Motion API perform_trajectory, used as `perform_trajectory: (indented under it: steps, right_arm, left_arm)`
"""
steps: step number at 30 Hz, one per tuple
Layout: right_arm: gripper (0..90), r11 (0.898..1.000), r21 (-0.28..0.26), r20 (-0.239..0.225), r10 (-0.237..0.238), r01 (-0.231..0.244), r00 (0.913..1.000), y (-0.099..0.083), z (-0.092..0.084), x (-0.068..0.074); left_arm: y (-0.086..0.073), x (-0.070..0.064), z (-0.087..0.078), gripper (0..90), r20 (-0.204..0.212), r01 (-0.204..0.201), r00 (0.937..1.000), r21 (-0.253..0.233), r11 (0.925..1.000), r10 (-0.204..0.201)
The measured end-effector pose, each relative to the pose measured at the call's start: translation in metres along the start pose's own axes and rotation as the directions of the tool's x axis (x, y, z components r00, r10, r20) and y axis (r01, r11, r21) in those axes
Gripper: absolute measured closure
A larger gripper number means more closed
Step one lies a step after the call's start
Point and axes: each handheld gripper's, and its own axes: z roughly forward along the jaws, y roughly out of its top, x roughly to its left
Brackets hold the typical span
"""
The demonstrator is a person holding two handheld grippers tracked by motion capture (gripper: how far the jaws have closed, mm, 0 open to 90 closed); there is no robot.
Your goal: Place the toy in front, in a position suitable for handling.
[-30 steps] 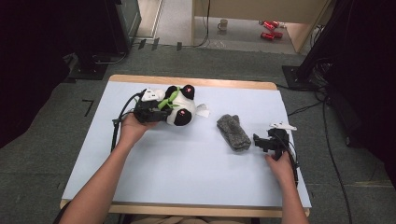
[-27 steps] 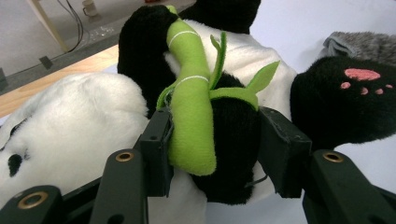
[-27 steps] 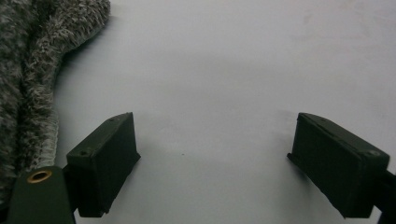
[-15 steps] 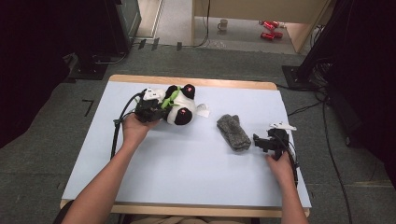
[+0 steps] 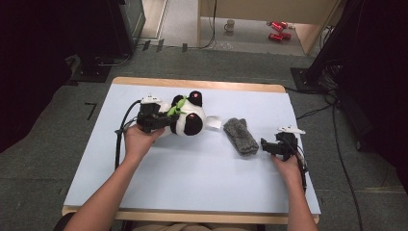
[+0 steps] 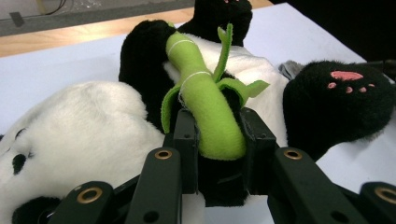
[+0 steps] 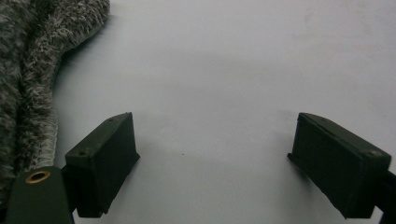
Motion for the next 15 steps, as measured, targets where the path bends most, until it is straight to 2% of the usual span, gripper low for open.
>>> perform_trajectory:
  steps: [5,7,8,11,14,15]
  right_arm:
    - [12.3,1.000,0.003,-0.004,-0.007,0.007,1.0000,0.001,0.001,-0.001]
    - [10.2,1.000,0.009,-0.001,-0.004,0.004,1.0000,0.003,0.003,-0.001]
    - [10.2,1.000,0.009,-0.001,-0.004,0.004,1.0000,0.003,0.003,-0.001]
    - [9.6,1.000,0.011,-0.005,-0.005,0.005,1.0000,0.006,0.006,-0.001]
    - [11.8,1.000,0.003,-0.001,-0.002,0.002,1.0000,0.008,0.008,-0.001]
    - [11.8,1.000,0.003,-0.001,-0.002,0.002,1.0000,0.008,0.008,-0.001]
  left_arm:
    - [-0.008,-0.017,-0.004,72.0,-0.008,-0.014,0.9999,0.023,0.9996,0.014]
    - [-0.014,-0.029,-0.009,71.9,0.001,-0.007,1.0000,0.022,0.9997,0.007]
    - [-0.014,-0.029,-0.009,71.9,0.001,-0.007,1.0000,0.022,0.9997,0.007]
    - [-0.021,-0.040,-0.013,71.8,0.000,-0.009,1.0000,0.023,0.9997,0.009]
    - [-0.028,-0.053,-0.018,71.6,0.013,0.008,0.9999,0.010,0.9999,-0.009]
    - [-0.028,-0.053,-0.018,71.5,0.013,0.008,0.9999,0.010,0.9999,-0.009]
